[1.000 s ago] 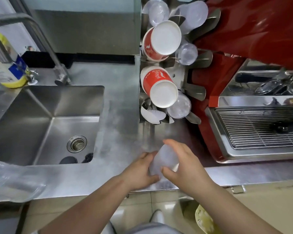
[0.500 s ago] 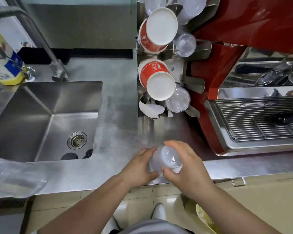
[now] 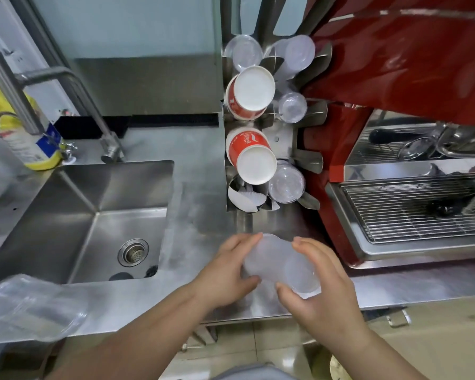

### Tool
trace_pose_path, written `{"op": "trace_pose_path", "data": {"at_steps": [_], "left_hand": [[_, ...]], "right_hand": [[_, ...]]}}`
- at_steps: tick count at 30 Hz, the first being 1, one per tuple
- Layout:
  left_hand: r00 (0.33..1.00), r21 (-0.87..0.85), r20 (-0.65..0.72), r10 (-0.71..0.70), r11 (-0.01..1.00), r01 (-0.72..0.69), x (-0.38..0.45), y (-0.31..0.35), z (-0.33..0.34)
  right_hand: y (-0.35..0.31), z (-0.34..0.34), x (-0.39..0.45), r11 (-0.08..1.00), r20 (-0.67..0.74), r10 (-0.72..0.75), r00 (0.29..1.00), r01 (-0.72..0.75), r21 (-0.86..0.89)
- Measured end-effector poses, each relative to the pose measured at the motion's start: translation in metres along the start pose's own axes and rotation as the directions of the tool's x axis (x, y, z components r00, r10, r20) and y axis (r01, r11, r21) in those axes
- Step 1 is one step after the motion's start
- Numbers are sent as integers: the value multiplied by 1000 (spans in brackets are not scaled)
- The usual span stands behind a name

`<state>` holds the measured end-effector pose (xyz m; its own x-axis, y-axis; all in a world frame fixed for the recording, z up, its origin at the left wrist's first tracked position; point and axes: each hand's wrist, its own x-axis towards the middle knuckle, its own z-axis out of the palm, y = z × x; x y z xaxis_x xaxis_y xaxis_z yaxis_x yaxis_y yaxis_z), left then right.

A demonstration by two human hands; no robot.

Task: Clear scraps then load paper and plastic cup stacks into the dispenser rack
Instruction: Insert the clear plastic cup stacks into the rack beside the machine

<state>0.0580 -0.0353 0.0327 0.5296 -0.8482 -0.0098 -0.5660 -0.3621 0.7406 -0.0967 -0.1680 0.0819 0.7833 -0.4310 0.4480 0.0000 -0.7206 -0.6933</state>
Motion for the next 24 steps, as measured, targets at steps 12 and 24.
{"op": "trace_pose_path", "data": {"at_steps": [12, 24], "left_hand": [[973, 9, -141, 180, 983, -181, 10, 79, -59], [893, 31, -282, 352, 933, -358, 38, 165, -147]], "right_hand": [[-58, -69, 66, 973, -186, -228, 956, 219, -67], [-128, -129, 138, 848, -362, -528, 768, 496, -184]]}}
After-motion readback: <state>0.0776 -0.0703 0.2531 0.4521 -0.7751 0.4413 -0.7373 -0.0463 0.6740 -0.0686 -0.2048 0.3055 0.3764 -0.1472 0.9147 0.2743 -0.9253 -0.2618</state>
